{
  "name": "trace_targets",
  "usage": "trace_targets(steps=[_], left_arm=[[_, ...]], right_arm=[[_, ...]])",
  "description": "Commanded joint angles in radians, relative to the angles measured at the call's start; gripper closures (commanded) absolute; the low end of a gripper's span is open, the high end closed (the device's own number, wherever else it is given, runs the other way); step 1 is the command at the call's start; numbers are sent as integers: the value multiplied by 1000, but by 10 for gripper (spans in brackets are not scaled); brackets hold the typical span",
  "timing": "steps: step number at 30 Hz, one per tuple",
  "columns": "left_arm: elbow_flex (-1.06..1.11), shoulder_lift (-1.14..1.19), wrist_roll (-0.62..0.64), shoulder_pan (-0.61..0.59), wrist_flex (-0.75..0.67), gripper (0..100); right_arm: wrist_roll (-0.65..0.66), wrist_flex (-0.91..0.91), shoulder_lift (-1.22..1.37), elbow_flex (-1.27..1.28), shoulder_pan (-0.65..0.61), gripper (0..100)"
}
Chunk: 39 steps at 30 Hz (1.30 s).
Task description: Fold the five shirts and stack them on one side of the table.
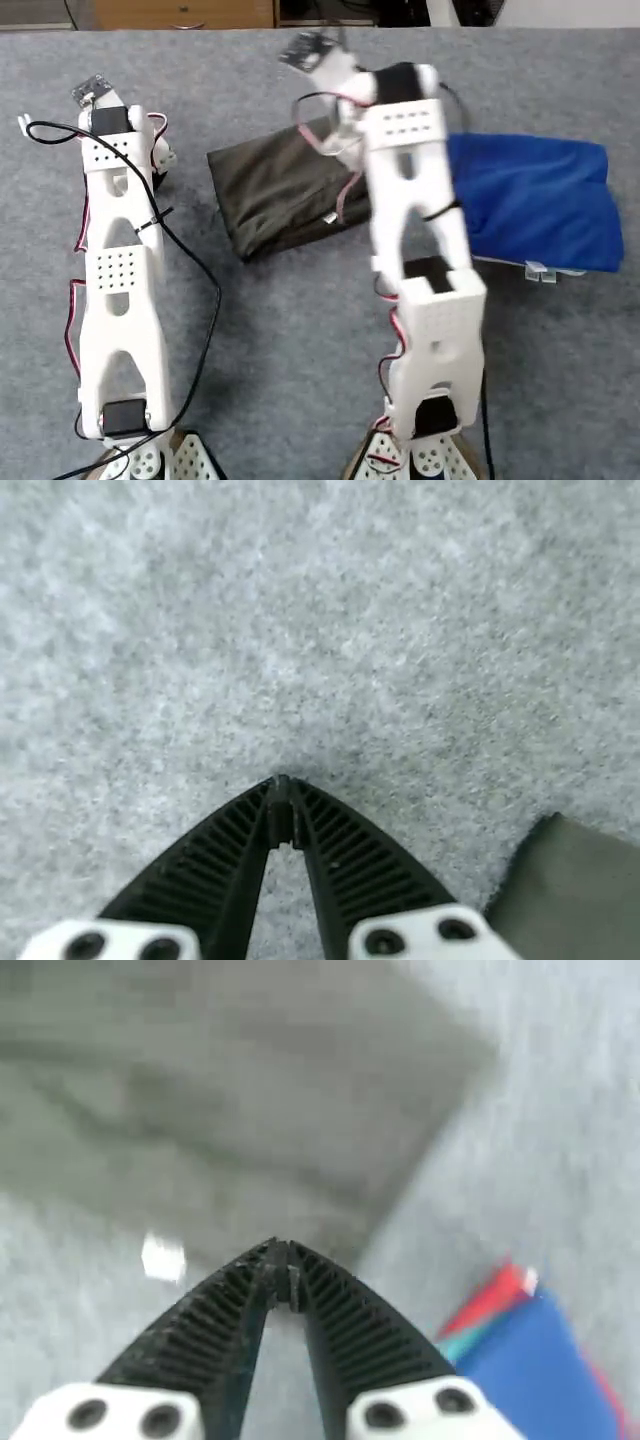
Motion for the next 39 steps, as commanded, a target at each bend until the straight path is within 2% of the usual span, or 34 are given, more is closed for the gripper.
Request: trace_targets(steps=[1,6,13,20,23,27,33,36,39], left_arm=[[-43,-15,-9,-11,-9,981],[-43,-15,-9,-11,-9,981],[-43,-15,-11,-8,-9,981],[-43,-15,-11,-6,-8,981],[-43,-15,-11,-3,-6,981],[-46,-30,-23,0,-2,981],[-31,-277,-51,94,46,981],[69,-380,-109,184,46,981],[160,-441,-110,242,40,981]], right_arm=[[-58,-61,47,-4,-47,992],[-92,-28,116,-7,-10,993],[-92,213,120,-10,53,993],[-69,187,124,87,171,994],[-54,121,116,87,170,994],[-54,149,76,-42,137,994],[-66,215,-2,-214,180,993],[-110,215,-33,-148,194,991],[-155,213,-56,-5,176,993]])
